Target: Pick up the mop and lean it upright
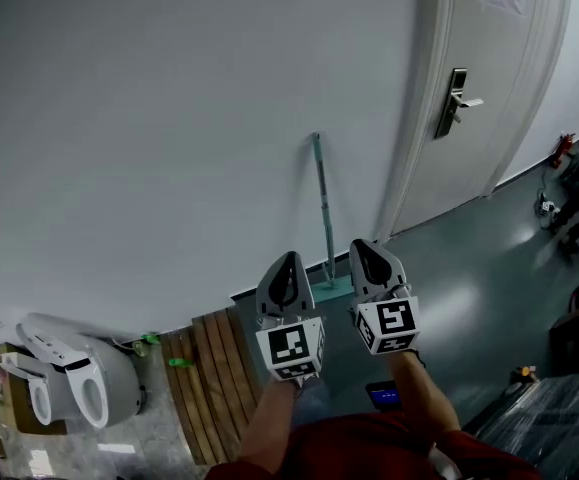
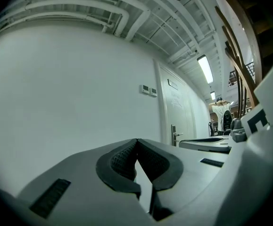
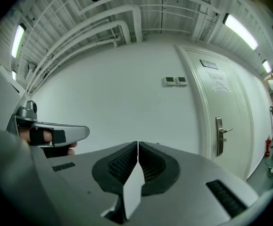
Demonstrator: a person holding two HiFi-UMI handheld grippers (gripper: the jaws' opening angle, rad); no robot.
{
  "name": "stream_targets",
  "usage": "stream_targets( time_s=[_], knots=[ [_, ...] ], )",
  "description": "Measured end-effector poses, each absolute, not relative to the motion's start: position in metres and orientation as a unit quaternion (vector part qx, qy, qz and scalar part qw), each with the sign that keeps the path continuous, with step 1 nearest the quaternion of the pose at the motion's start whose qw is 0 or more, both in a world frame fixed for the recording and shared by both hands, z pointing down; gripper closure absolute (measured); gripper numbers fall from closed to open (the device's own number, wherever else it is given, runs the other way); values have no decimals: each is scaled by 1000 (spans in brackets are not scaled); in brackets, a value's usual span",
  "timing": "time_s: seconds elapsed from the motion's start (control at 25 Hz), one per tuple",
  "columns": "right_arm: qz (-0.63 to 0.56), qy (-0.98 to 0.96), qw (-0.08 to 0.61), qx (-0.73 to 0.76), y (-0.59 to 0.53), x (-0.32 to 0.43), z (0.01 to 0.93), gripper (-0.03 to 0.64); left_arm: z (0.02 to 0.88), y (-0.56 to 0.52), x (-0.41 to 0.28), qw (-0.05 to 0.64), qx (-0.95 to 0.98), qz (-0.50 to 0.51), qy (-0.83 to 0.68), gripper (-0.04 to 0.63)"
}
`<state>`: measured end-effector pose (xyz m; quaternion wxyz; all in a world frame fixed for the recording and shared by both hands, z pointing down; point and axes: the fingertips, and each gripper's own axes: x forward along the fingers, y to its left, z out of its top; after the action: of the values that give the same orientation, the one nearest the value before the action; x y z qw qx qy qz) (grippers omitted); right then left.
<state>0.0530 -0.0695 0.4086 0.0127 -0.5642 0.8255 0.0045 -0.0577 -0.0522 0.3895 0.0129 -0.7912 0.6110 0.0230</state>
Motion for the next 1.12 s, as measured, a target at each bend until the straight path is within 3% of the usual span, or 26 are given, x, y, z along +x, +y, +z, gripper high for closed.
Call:
stream_targets(
  time_s=[0.6, 1.12],
  knots=[
    [7, 804, 0, -594, -216, -4, 402, 598, 381, -207, -116, 9, -812, 36, 582, 581],
    [9, 802, -4, -597, -269, 9, 401, 598, 377, -261, -100, 12, -820, 36, 571, 581]
  ],
)
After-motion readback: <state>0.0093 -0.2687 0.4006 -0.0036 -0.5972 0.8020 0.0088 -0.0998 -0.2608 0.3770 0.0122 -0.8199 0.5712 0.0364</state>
